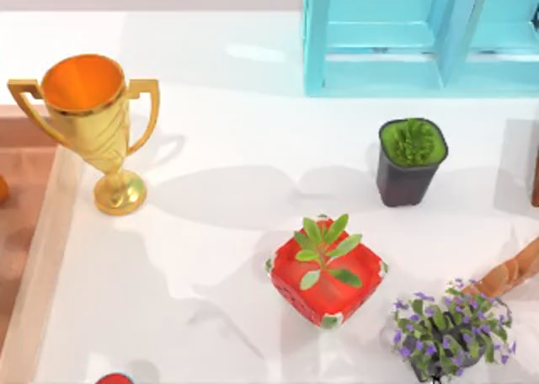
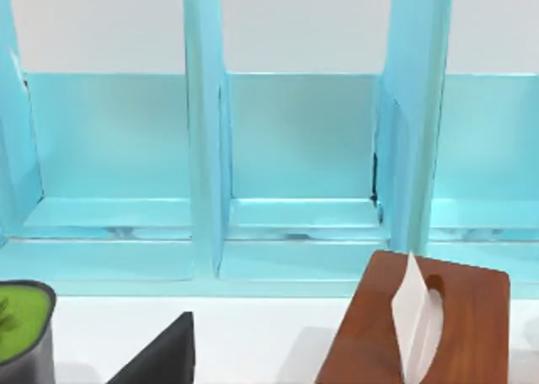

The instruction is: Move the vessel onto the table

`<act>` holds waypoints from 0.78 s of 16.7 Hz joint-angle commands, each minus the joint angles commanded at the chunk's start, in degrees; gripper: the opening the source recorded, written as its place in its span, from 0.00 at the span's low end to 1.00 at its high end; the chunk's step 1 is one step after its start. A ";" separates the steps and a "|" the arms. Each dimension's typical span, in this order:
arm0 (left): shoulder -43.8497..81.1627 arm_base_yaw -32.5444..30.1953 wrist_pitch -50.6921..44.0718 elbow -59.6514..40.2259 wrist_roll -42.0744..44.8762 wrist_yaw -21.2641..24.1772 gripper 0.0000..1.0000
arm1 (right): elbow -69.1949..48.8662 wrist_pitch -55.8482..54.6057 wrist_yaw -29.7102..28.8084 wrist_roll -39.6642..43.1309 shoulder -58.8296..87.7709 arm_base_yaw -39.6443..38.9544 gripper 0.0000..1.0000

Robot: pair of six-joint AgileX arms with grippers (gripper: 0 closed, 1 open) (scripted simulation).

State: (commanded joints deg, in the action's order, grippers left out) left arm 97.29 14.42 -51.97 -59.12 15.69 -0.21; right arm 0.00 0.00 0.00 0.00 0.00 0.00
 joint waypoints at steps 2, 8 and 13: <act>0.00 0.00 0.00 0.00 0.00 0.00 0.00 | 0.00 0.00 0.00 0.00 0.00 0.00 1.00; -0.17 0.42 -0.38 -0.84 -0.77 -0.12 0.00 | 0.00 0.00 0.00 0.00 0.00 0.00 1.00; -1.24 1.23 -2.14 -8.70 -9.22 -0.99 0.00 | 0.00 0.00 0.00 0.00 0.00 0.00 1.00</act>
State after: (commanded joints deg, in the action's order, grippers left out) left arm 96.05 15.64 -54.11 -67.82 6.47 -1.20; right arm 0.00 0.00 0.00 0.00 0.00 0.00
